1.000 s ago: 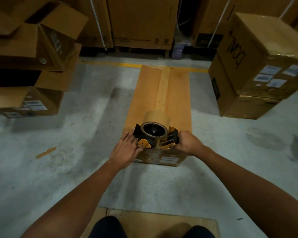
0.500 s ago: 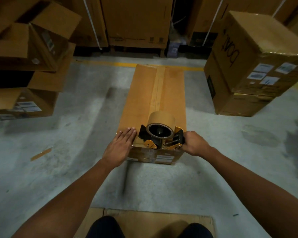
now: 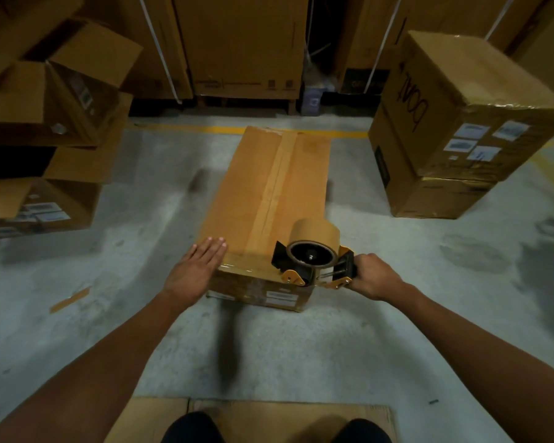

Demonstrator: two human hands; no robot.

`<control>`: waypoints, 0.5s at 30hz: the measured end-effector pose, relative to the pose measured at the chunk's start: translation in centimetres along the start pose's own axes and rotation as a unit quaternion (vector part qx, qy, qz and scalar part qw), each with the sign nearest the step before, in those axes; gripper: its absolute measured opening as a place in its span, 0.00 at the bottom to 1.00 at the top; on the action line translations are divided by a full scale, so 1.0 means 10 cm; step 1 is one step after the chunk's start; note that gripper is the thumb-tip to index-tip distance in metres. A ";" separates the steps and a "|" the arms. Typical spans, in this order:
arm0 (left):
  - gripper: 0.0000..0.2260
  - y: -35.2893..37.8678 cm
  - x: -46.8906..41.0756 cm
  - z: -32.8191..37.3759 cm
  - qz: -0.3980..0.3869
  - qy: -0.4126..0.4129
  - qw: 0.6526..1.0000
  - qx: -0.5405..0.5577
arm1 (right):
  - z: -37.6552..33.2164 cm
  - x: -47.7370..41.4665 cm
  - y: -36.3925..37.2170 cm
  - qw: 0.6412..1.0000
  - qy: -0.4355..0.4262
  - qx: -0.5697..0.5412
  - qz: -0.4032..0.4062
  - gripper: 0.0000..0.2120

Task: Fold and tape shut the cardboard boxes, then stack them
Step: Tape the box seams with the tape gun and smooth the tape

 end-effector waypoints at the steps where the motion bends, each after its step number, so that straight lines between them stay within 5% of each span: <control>1: 0.39 0.02 0.01 0.03 -0.007 -0.010 1.000 0.002 | -0.01 0.00 0.00 1.000 0.000 0.005 0.000 0.15; 4: 0.36 0.00 0.02 0.17 -0.018 -0.023 1.000 0.000 | -0.05 -0.01 -0.04 1.000 -0.002 0.030 0.000 0.14; 8: 0.30 -0.05 -0.11 0.67 -0.055 0.065 0.996 -0.017 | -0.02 -0.01 -0.02 0.999 -0.002 0.036 0.007 0.11; 11: 0.32 -0.04 -0.23 1.12 -0.045 0.132 0.990 -0.008 | 0.01 0.00 0.01 0.999 -0.002 0.033 0.011 0.10; 15: 0.33 0.02 -0.26 1.15 -0.040 0.122 0.992 -0.002 | 0.06 0.01 0.00 0.999 -0.005 0.030 0.011 0.09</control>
Point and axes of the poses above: each hand's wrist, its own x-axis away from the middle knuckle, its own y-axis out of the palm, z = x × y, the point moved 8 cm from there along -x, towards the middle knuckle, and after that the axes turned 1 degree about y, right-handed, at the moved point
